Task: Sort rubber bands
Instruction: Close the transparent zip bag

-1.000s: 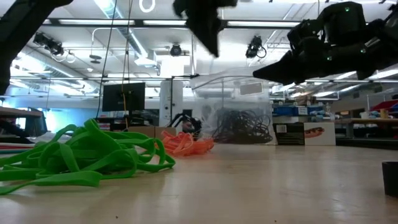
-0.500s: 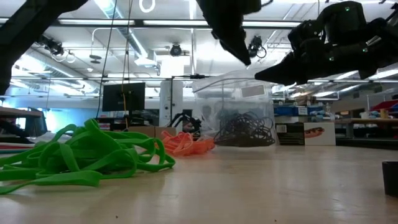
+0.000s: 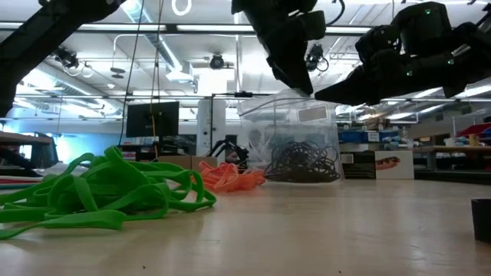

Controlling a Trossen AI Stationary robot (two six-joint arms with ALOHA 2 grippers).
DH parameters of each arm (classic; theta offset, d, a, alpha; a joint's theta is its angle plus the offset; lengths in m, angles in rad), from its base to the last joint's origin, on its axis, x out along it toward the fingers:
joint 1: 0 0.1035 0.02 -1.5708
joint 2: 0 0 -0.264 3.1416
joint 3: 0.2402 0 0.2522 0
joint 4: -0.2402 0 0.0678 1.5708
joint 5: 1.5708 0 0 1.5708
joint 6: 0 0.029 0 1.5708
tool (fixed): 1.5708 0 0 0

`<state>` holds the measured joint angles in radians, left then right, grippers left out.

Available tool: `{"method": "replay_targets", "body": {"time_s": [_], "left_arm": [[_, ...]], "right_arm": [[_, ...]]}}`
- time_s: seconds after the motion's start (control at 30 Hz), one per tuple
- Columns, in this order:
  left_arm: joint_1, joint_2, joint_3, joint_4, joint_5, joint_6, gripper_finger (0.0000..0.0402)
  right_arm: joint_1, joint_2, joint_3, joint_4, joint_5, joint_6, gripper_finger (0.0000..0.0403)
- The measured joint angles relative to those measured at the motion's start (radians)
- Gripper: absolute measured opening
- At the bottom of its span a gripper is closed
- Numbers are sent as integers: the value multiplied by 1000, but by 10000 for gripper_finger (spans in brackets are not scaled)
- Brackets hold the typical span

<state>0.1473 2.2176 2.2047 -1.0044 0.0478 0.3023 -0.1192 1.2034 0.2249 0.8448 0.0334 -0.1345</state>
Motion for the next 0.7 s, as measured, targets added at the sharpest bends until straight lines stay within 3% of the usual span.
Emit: {"method": "replay_targets", "body": {"time_s": [0.4,0.7], "left_arm": [[7,51,0,-13,48,-1,145],[10,50,20,9,49,0,131]], "right_arm": [[0,0,0,-10,5,0,0],[0,0,0,-26,4,0,0]]}}
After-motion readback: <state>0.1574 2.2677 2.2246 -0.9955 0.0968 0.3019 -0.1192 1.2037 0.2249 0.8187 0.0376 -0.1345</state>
